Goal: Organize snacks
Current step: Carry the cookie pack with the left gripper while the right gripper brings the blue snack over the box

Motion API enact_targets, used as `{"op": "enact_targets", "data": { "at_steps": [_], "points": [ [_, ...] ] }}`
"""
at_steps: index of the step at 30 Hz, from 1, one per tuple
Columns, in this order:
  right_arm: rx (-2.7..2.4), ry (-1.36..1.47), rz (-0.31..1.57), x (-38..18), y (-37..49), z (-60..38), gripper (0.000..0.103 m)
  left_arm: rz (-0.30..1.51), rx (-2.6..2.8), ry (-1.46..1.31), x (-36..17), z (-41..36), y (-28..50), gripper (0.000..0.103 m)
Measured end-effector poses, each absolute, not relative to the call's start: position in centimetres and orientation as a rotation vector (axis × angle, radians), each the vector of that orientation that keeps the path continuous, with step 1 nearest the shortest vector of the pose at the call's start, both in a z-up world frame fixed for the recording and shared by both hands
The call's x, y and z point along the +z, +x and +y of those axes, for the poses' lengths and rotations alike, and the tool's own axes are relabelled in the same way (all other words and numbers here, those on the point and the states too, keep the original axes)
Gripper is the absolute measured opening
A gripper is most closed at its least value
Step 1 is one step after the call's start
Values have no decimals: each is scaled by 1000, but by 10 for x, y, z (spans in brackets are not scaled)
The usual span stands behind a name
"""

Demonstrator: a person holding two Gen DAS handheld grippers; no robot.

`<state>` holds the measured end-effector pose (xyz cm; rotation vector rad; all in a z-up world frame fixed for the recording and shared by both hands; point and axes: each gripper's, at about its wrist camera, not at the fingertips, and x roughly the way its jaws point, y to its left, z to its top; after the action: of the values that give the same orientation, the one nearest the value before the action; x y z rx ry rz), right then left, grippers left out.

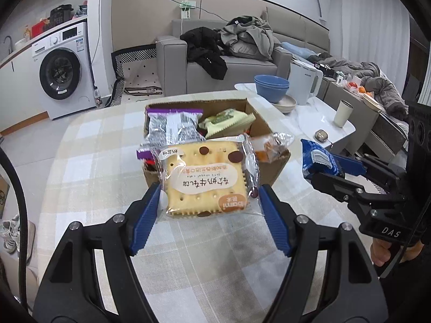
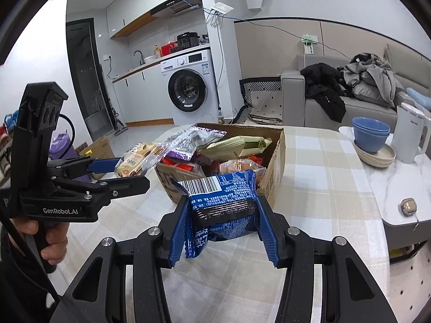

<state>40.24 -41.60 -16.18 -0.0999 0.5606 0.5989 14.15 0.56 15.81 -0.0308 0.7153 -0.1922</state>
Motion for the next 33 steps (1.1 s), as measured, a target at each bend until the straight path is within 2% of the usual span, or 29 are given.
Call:
{"op": "enact_targets", "data": {
  "at_steps": [16, 33],
  "points": [
    [542, -45, 528, -117, 432, -399, 49, 689, -148, -21, 185, 10, 174, 71],
    [526, -53, 574, -122, 473, -380, 49, 714, -154, 4, 154, -25, 242, 71]
  ]
}}
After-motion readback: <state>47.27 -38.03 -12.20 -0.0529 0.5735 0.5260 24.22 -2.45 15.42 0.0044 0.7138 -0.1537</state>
